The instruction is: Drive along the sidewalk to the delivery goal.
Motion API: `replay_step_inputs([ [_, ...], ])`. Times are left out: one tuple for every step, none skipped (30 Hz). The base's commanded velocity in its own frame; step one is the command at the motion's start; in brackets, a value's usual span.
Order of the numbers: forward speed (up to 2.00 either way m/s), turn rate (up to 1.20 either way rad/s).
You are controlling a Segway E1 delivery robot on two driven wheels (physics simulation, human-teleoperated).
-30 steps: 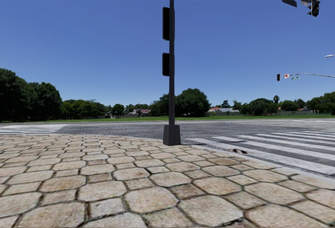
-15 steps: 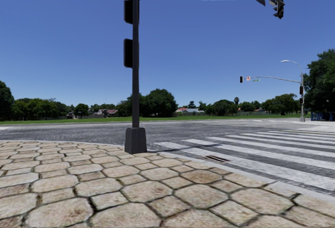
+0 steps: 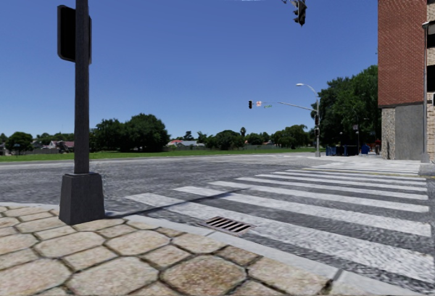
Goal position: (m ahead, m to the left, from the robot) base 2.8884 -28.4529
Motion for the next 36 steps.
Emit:
replay_step_inputs([
  [1.77, -0.64],
  [1.77, -0.63],
  [1.77, -0.63],
  [1.77, -0.63],
  [1.77, -0.60],
  [1.77, -0.56],
  [1.77, -0.56],
  [1.77, -0.54],
  [1.77, -0.53],
  [1.77, -0.53],
  [1.77, -0.53],
  [1.77, -0.53],
  [1.77, -0.53],
  [1.77, -0.53],
  [1.77, -0.53],
  [1.77, -0.53],
  [1.77, -0.53],
  [1.77, -0.53],
  [1.77, -0.53],
  [1.77, -0.53],
  [1.77, -0.53],
  [1.77, -0.53],
  [1.77, -0.53],
  [1.77, -0.53],
  [1.77, -0.53],
  [1.77, -0.53],
  [1.77, -0.53],
  [1.77, -0.53],
  [1.77, -0.53],
  [1.77, -0.53],
  [1.77, -0.53],
  [1.77, -0.53],
  [1.77, -0.53],
  [1.77, -0.53],
  [1.77, -0.53],
  [1.77, -0.53],
])
